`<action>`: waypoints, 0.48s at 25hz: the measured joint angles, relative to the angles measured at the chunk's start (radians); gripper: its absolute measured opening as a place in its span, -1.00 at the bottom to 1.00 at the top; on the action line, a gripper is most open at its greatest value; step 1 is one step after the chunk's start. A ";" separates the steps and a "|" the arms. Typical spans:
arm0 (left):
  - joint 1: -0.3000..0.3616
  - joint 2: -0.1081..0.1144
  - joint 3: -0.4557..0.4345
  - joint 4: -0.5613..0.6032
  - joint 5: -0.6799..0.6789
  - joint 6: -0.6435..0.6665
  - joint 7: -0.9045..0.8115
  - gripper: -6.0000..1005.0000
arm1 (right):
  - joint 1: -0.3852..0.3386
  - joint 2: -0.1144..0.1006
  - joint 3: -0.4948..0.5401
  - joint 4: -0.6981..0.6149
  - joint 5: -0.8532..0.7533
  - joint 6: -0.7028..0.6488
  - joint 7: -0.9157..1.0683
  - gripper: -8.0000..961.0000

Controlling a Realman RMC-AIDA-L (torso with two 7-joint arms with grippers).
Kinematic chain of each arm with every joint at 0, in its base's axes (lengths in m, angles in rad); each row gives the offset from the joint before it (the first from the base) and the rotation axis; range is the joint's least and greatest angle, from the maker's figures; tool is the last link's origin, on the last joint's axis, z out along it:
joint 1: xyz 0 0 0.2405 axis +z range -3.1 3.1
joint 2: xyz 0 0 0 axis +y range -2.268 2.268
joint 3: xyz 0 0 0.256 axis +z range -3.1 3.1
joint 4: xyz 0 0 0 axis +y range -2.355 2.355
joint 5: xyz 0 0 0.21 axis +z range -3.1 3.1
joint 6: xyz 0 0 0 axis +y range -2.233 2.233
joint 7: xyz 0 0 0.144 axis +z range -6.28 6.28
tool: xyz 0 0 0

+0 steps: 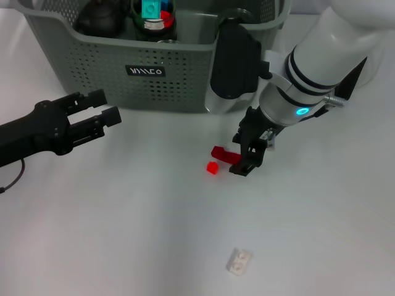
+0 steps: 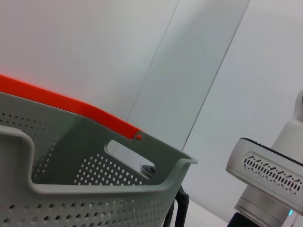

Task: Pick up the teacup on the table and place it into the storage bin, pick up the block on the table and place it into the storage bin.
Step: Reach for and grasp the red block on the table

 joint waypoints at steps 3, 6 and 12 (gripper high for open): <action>0.001 0.000 0.000 -0.001 0.000 0.000 0.000 0.28 | 0.001 0.000 0.000 0.000 0.007 -0.001 0.024 0.40; 0.000 0.001 0.000 -0.001 0.000 -0.004 0.000 0.28 | 0.002 0.001 0.000 0.006 0.007 -0.001 0.058 0.40; -0.001 0.000 0.004 -0.002 -0.001 -0.015 0.000 0.28 | 0.018 0.001 0.000 0.040 0.009 0.001 0.123 0.40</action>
